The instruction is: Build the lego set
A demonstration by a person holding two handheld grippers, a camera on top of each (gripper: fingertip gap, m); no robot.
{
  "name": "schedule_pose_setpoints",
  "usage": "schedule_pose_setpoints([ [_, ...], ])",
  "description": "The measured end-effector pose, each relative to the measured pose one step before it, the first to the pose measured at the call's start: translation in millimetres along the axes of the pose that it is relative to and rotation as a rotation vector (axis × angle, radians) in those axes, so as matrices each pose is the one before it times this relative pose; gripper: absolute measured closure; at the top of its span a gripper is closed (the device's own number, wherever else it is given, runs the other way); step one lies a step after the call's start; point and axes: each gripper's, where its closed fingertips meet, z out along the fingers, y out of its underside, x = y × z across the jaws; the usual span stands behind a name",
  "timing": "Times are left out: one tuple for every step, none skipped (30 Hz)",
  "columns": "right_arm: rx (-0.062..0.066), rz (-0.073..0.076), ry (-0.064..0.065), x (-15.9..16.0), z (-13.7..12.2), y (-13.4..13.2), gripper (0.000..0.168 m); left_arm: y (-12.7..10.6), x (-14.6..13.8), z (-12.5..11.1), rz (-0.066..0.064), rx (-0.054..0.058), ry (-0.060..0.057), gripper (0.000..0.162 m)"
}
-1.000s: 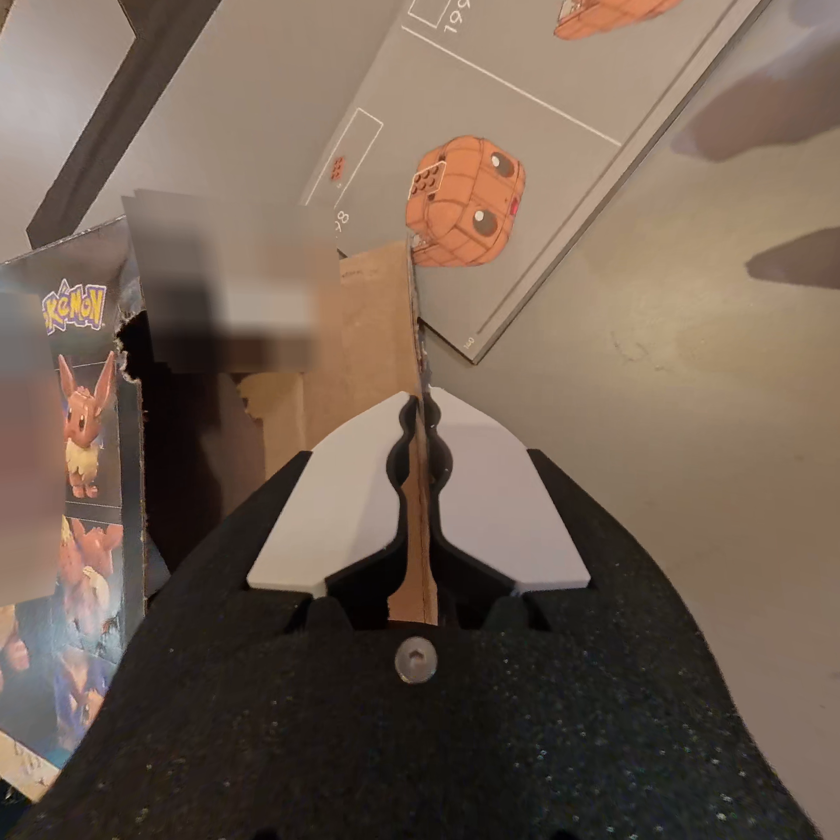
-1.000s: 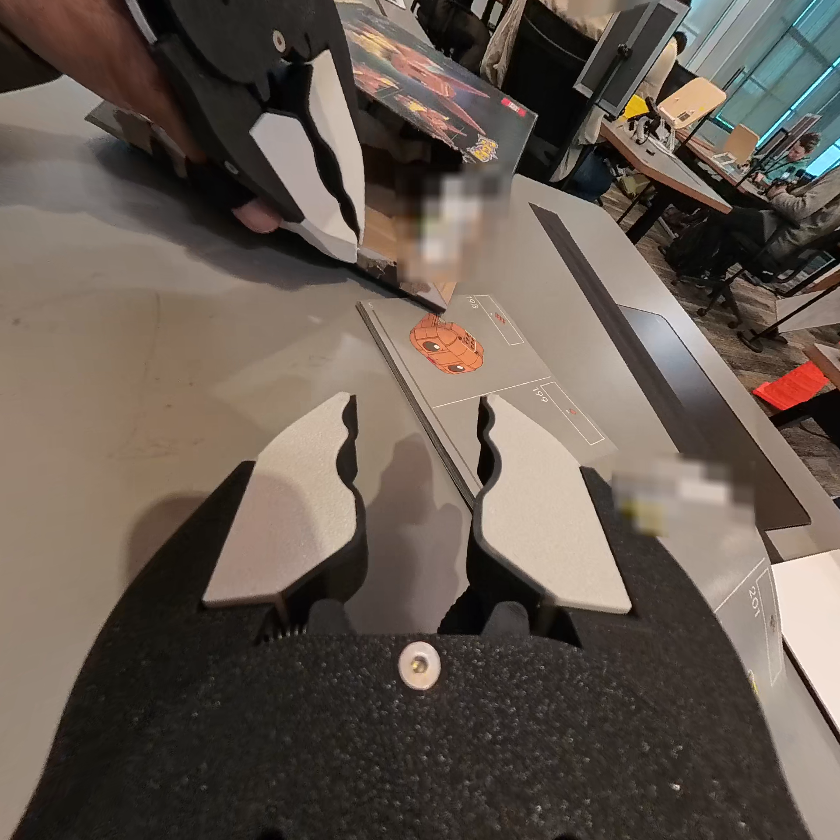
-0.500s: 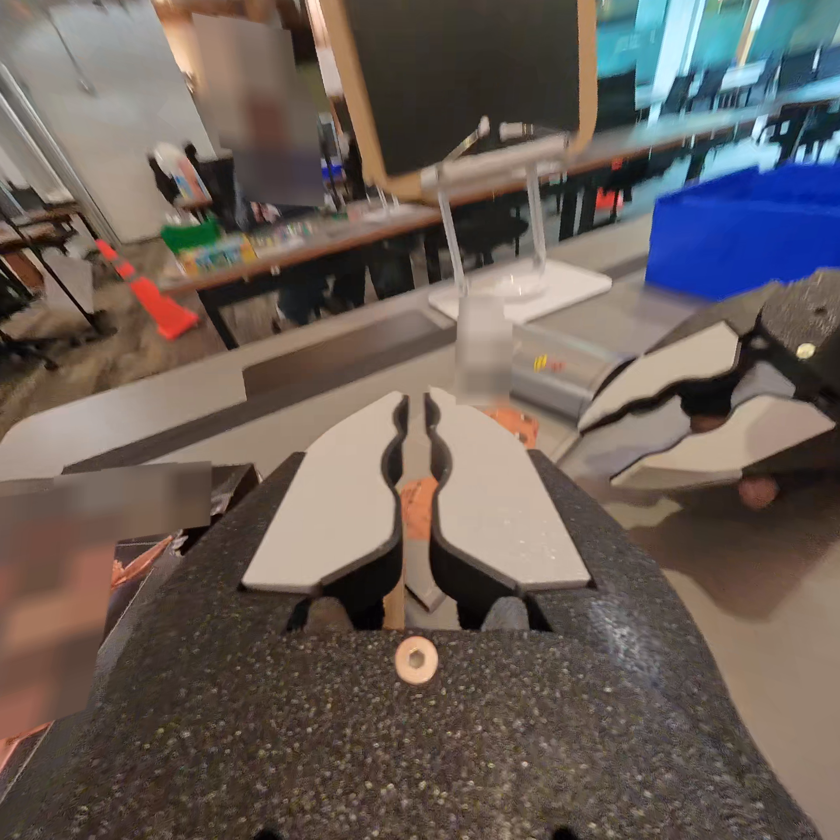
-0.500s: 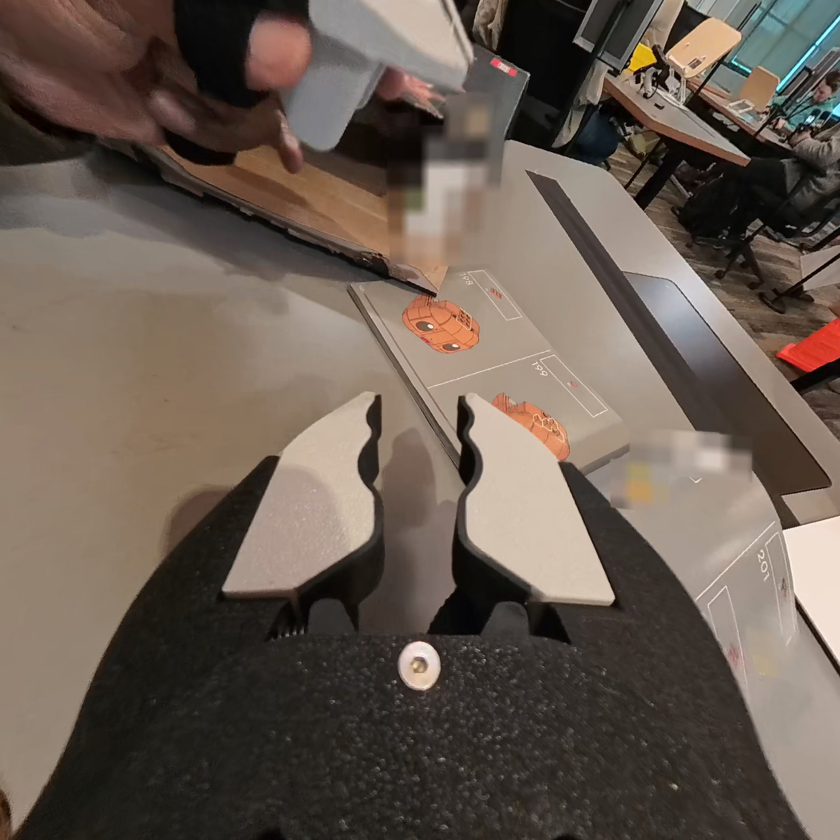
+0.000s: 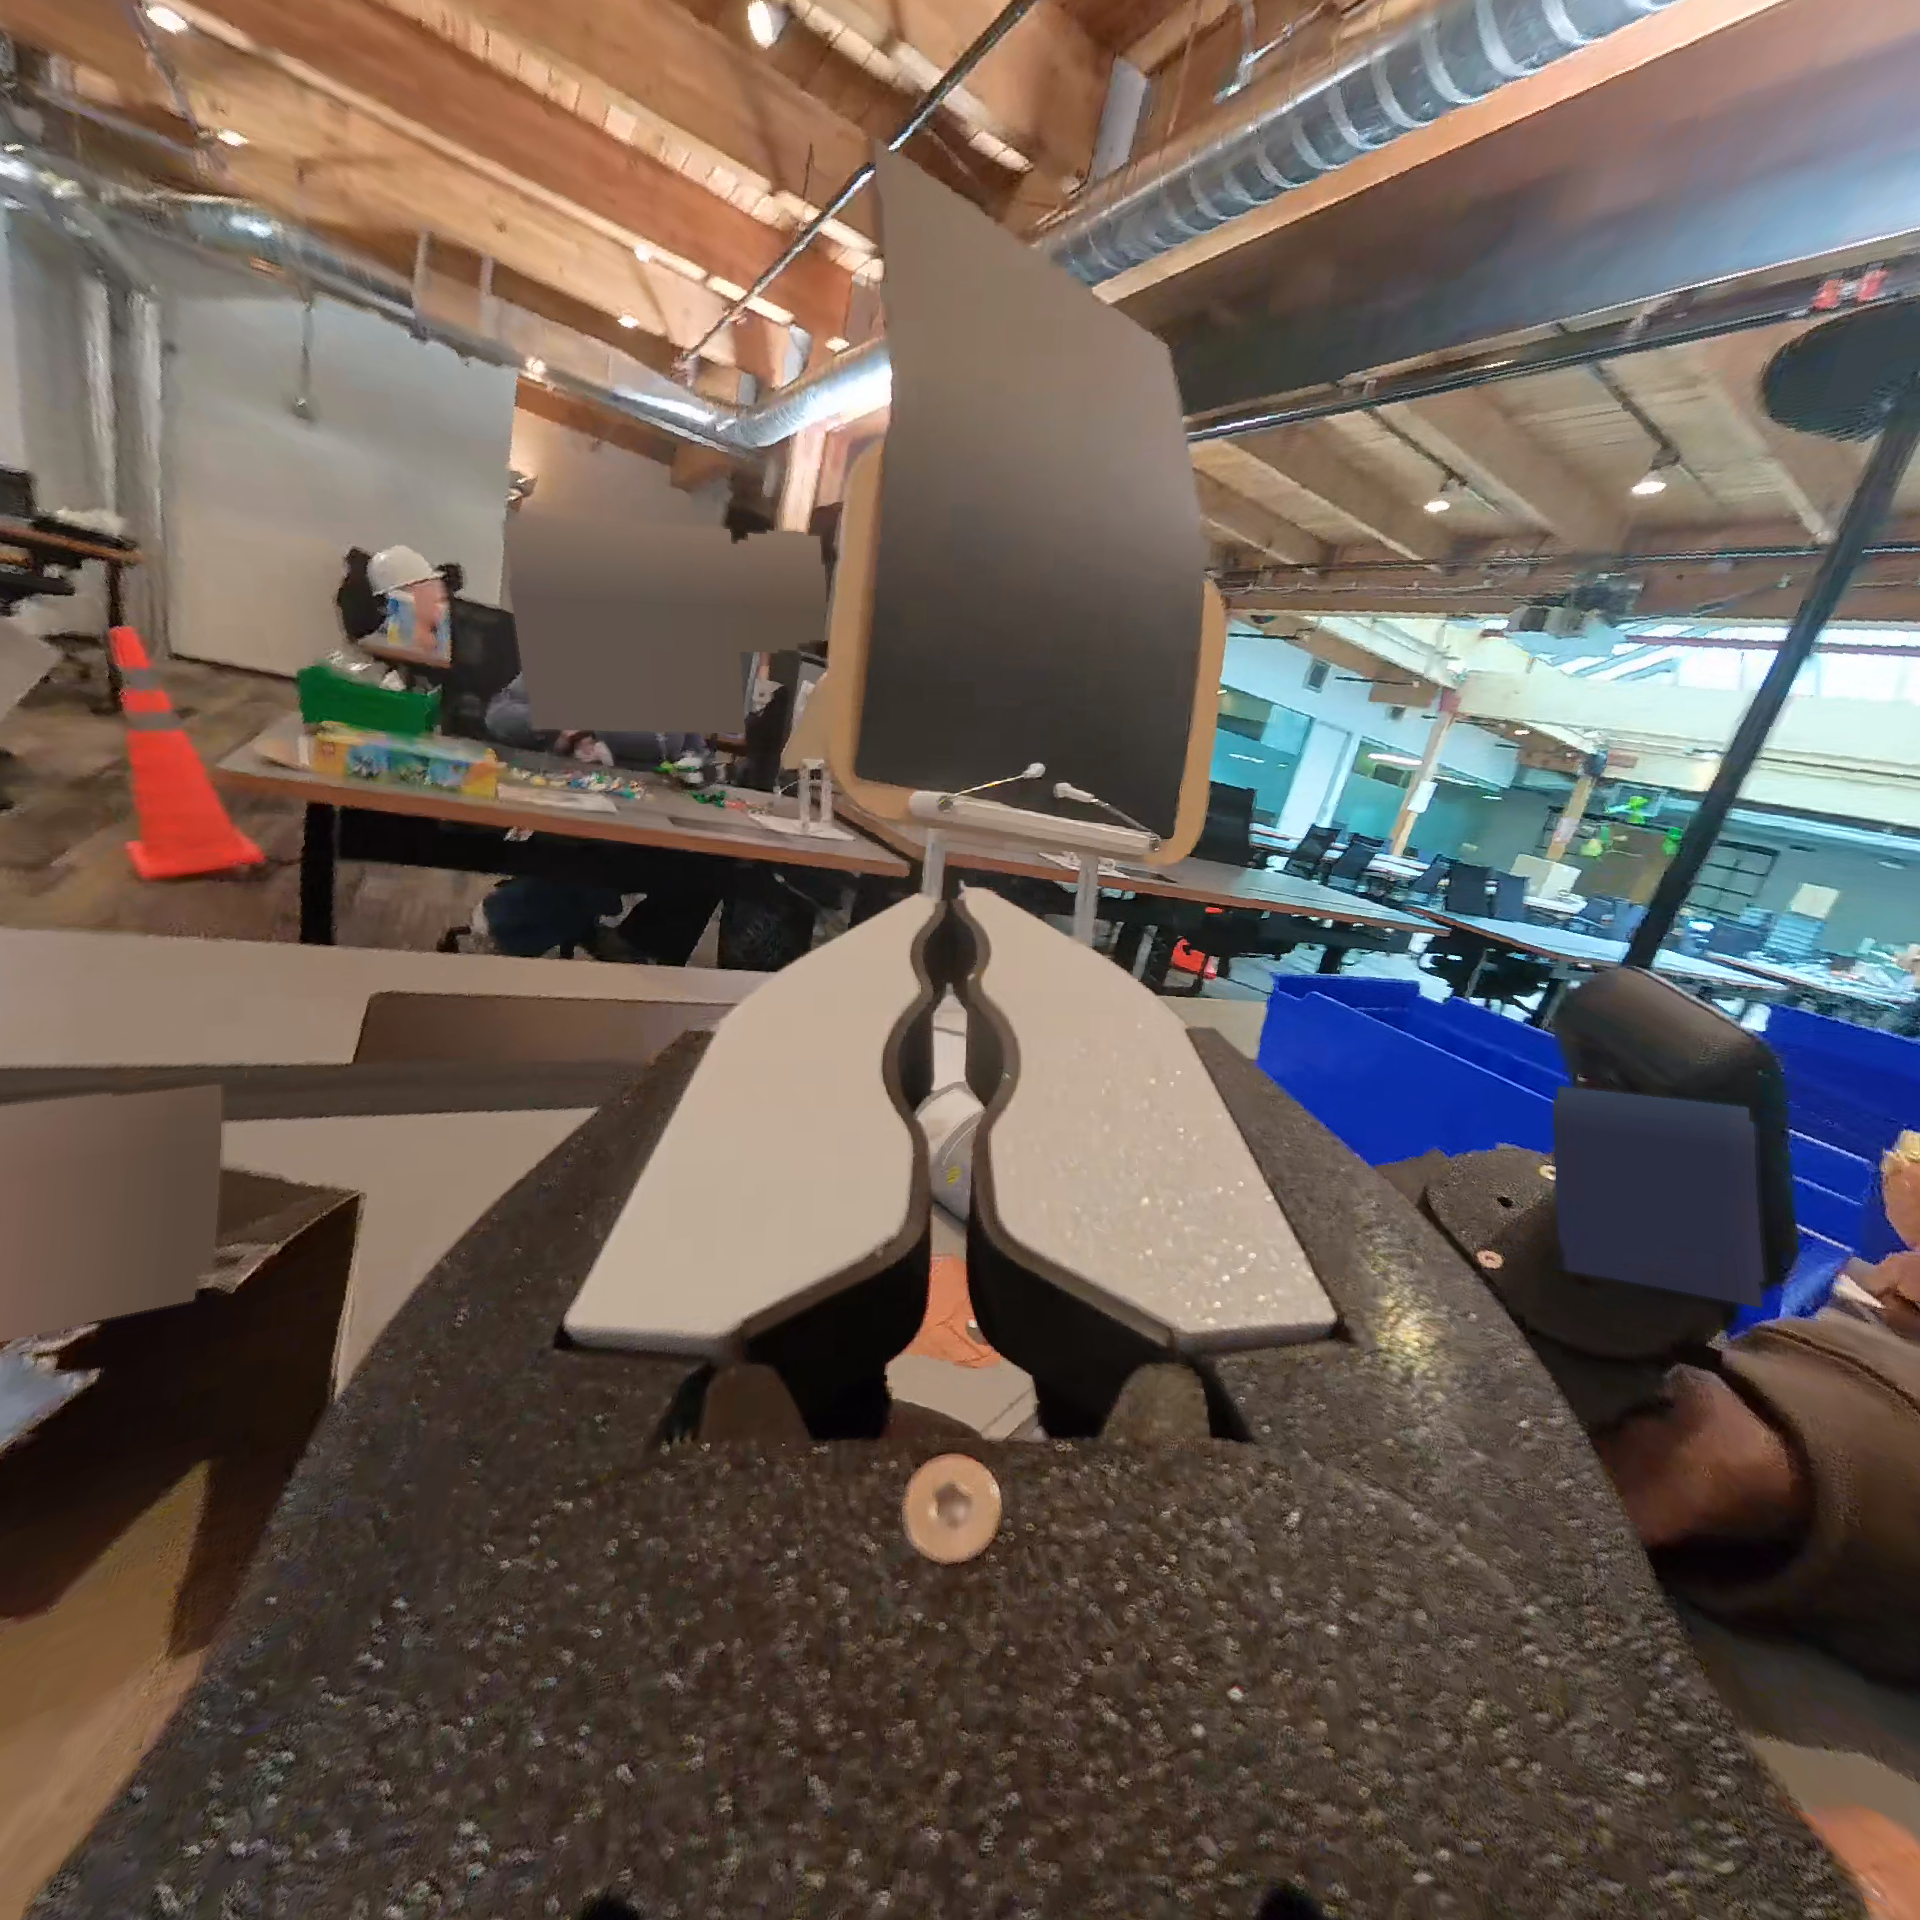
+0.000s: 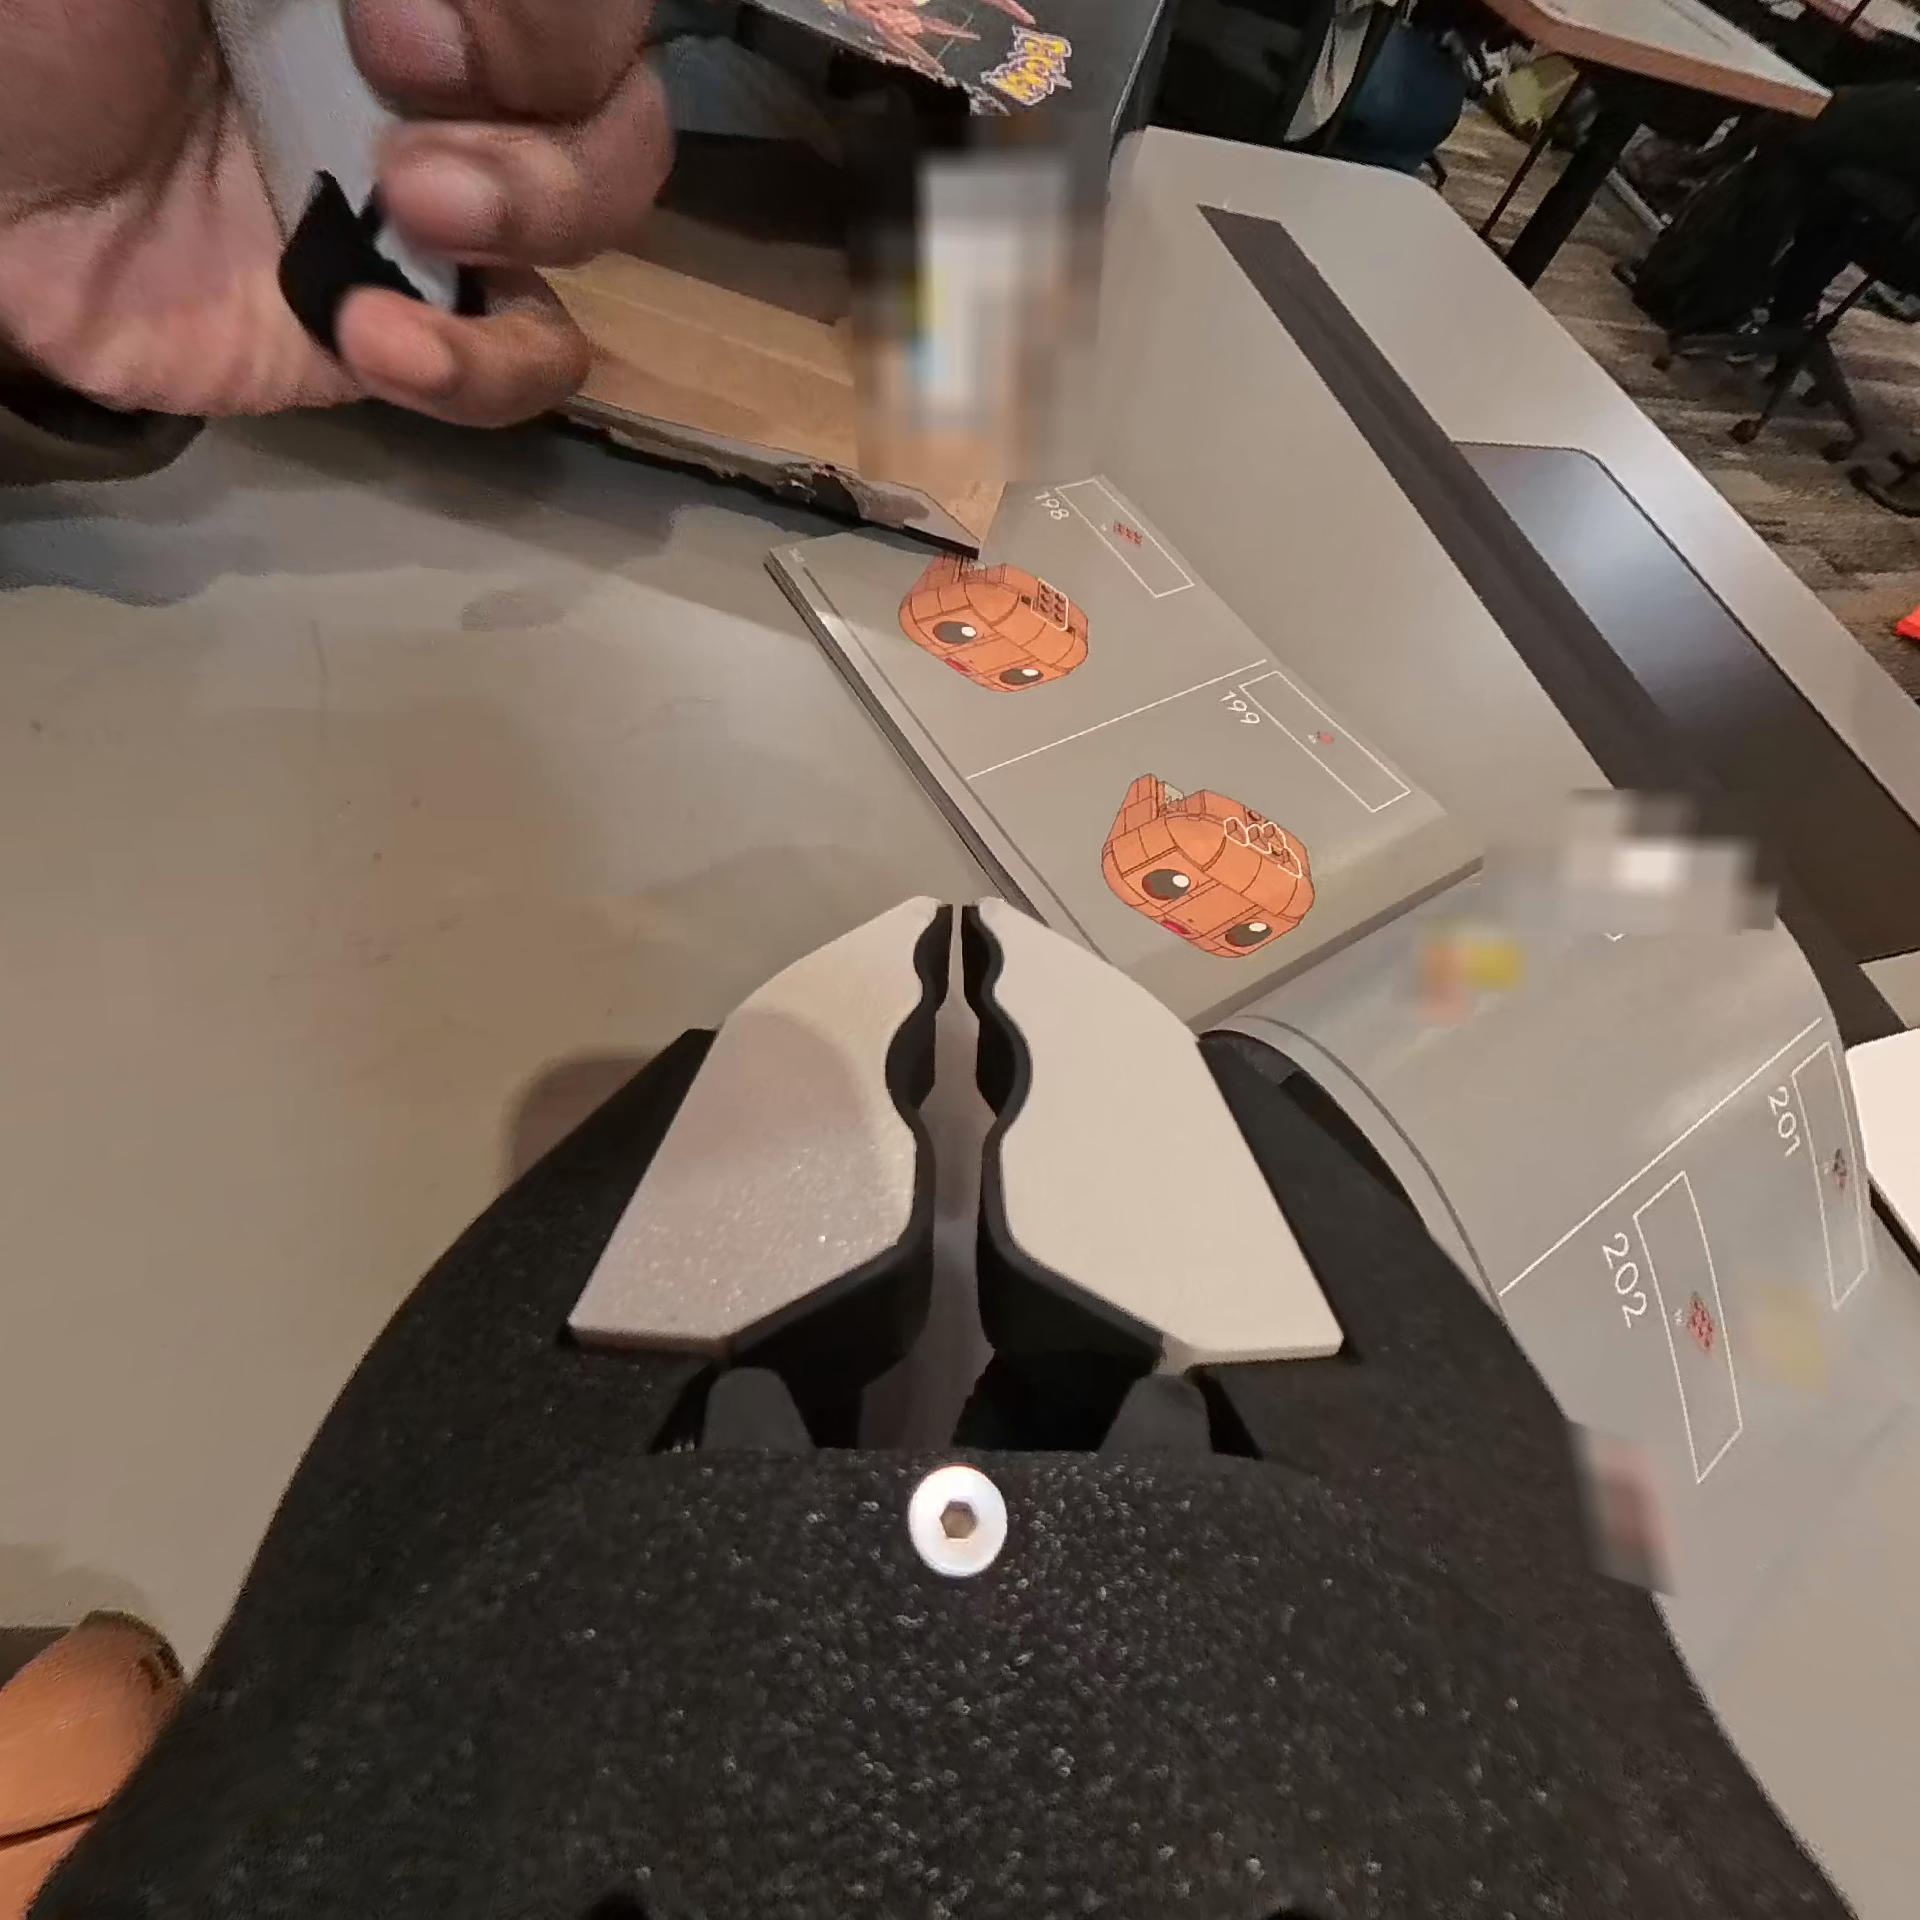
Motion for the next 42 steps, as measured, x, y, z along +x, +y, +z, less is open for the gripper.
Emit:
schedule_pose_setpoints([
  [-0.0033,0.0044,0.0000,0.21,-0.13,0.50,0.167,0.70,-0.13,0.33,-0.0004,-0.0026,-0.0040,0.162],
  [-0.0040,0.0056,-0.0005,0.33,-0.04,0.80,0.167,0.56,1.29,-0.26,-0.0047,-0.0028,0.0102,0.162],
  [-0.0008,0.0060,-0.0026,0.22,-0.16,0.27,0.167,1.87,-0.95,-0.43,0.0012,-0.0087,-0.0014,0.162],
  [0.0016,0.0059,-0.0031,0.19,-0.26,0.11,0.167,2.26,-3.37,-1.02,0.0167,-0.0062,-0.0176,0.162],
  [0.0018,0.0062,-0.0027,0.26,-0.21,-0.05,0.167,1.45,-3.77,-1.54,0.0290,0.0036,-0.0203,0.162],
  [0.0010,0.0056,-0.0030,0.18,-0.12,0.06,0.166,1.02,-2.33,-1.29,0.0298,0.0081,-0.0119,0.162],
  [-0.0001,0.0043,-0.0026,0.07,0.06,0.11,0.166,0.78,0.01,-0.38,0.0302,0.0120,0.0057,0.162],
  [-0.0007,0.0036,-0.0014,0.09,0.05,0.13,0.166,-1.44,4.14,-0.13,0.0319,0.0372,0.0355,0.162],
  [-0.0009,0.0020,-0.0028,-0.16,0.20,0.15,0.165,-3.97,6.46,-1.13,0.0189,0.0529,0.0502,0.162],
  [-0.0002,0.0002,-0.0022,-0.27,0.20,0.03,0.165,-0.26,1.90,-0.21,-0.0070,0.0136,0.0166,0.162],
  [0.0002,0.0000,-0.0004,-0.09,-0.07,0.01,0.164,0.43,1.93,0.26,-0.0218,0.0049,0.0183,0.162],
  [0.0000,0.0025,-0.0006,-0.07,-0.03,0.06,0.164,-2.36,3.89,-0.07,-0.0288,0.0237,0.0313,0.162],
  [0.0010,0.0046,-0.0017,-0.10,-0.23,0.01,0.163,-2.93,3.79,-0.06,-0.0358,0.0264,0.0288,0.162],
  [0.0027,0.0048,-0.0014,-0.02,-0.34,-0.20,0.163,-2.90,3.63,0.12,-0.0386,0.0228,0.0248,0.162],
  [0.0035,0.0042,-0.0029,-0.44,-0.57,-0.30,0.162,-4.27,3.86,0.00,-0.0235,0.0353,0.0228,0.162],
  [0.0024,0.0041,-0.0019,-0.48,-0.61,-0.21,0.162,-4.22,-0.10,-0.27,-0.0026,0.0377,-0.0143,0.162],
  [0.0022,0.0042,-0.0019,-0.76,-0.85,-0.11,0.162,-3.47,-2.90,-0.56,0.0032,0.0326,-0.0391,0.162],
  [0.0009,0.0037,-0.0016,-1.02,-1.06,0.08,0.162,-2.09,0.50,-0.19,-0.0267,0.0150,-0.0102,0.162],
  [0.0003,0.0019,-0.0009,-1.28,-1.48,0.07,0.162,0.65,2.78,0.44,-0.0505,-0.0121,0.0109,0.162],
  [0.0001,0.0010,-0.0009,-1.63,-2.05,0.12,0.163,2.61,3.99,1.06,-0.0412,-0.0257,0.0179,0.162],
  [0.0008,0.0029,-0.0007,-1.83,-2.99,-0.36,0.164,2.68,6.79,1.39,-0.0344,-0.0206,0.0395,0.162],
  [0.0035,0.0023,-0.0004,-2.13,-3.86,-1.22,0.164,3.41,5.89,1.69,-0.0306,-0.0210,0.0323,0.162],
  [0.0047,-0.0002,0.0017,-2.27,-4.76,-1.84,0.165,4.47,3.84,1.98,-0.0224,-0.0244,0.0171,0.162],
  [0.0052,-0.0023,0.0011,-2.53,-5.25,-2.26,0.165,5.49,4.78,2.13,-0.0166,-0.0281,0.0234,0.162],
  [0.0057,-0.0012,0.0009,-2.82,-5.72,-2.34,0.166,6.15,5.74,2.39,-0.0128,-0.0305,0.0294,0.162],
  [0.0060,0.0018,-0.0016,-3.40,-5.92,-1.96,0.166,8.43,5.09,3.18,-0.0069,-0.0423,0.0239,0.162],
  [0.0069,0.0032,-0.0040,-4.00,-6.23,-1.60,0.166,8.69,4.35,3.25,0.0133,-0.0359,0.0123,0.162],
  [0.0056,0.0023,-0.0047,-4.34,-6.32,-0.70,0.166,7.15,4.12,2.77,0.0316,-0.0192,0.0041,0.162],
  [0.0016,0.0001,-0.0032,-4.23,-6.34,0.43,0.167,6.74,5.55,2.93,0.0318,-0.0130,0.0134,0.162],
  [-0.0013,-0.0018,-0.0020,-3.99,-6.22,1.19,0.167,6.83,6.12,3.22,0.0214,-0.0144,0.0176,0.162],
  [-0.0013,-0.0008,-0.0017,-3.60,-6.31,1.53,0.167,4.95,8.85,3.34,0.0083,-0.0027,0.0377,0.162],
  [0.0006,0.0013,-0.0019,-3.08,-6.26,1.31,0.167,1.71,9.89,2.77,0.0066,0.0198,0.0468,0.162],
  [0.0021,0.0021,-0.0006,-2.51,-6.38,1.17,0.167,1.00,6.66,2.61,0.0045,0.0191,0.0261,0.162],
  [0.0026,0.0025,0.0016,-1.72,-6.31,1.03,0.167,1.95,4.84,2.79,-0.0073,0.0034,0.0191,0.162],
  [0.0026,0.0038,0.0009,-1.43,-6.31,0.84,0.167,2.70,4.39,2.78,-0.0149,-0.0110,0.0217,0.162],
  [0.0042,0.0049,-0.0013,-1.61,-6.14,0.39,0.167,2.26,2.22,2.37,-0.0005,-0.0110,0.0066,0.162],
  [0.0034,0.0054,-0.0022,-1.46,-5.93,0.26,0.167,1.72,0.05,1.74,0.0108,-0.0043,-0.0111,0.162],
  [0.0020,0.0048,-0.0016,-1.29,-5.68,0.48,0.167,2.51,-0.39,1.43,-0.0066,-0.0097,-0.0089,0.162],
  [0.0000,0.0037,-0.0009,-1.14,-5.36,0.74,0.167,3.65,-0.40,1.45,-0.0281,-0.0204,-0.0018,0.162],
  [-0.0013,0.0022,0.0001,-0.76,-5.03,1.16,0.167,3.49,-0.84,1.23,-0.0222,-0.0195,-0.0057,0.162],
  [-0.0030,0.0010,0.0016,-0.36,-4.78,1.77,0.167,2.09,-0.65,0.97,-0.0127,-0.0100,-0.0070,0.162],
  [-0.0029,0.0008,0.0009,-0.39,-4.34,2.02,0.167,1.83,-0.77,1.01,-0.0157,-0.0088,-0.0073,0.162],
])
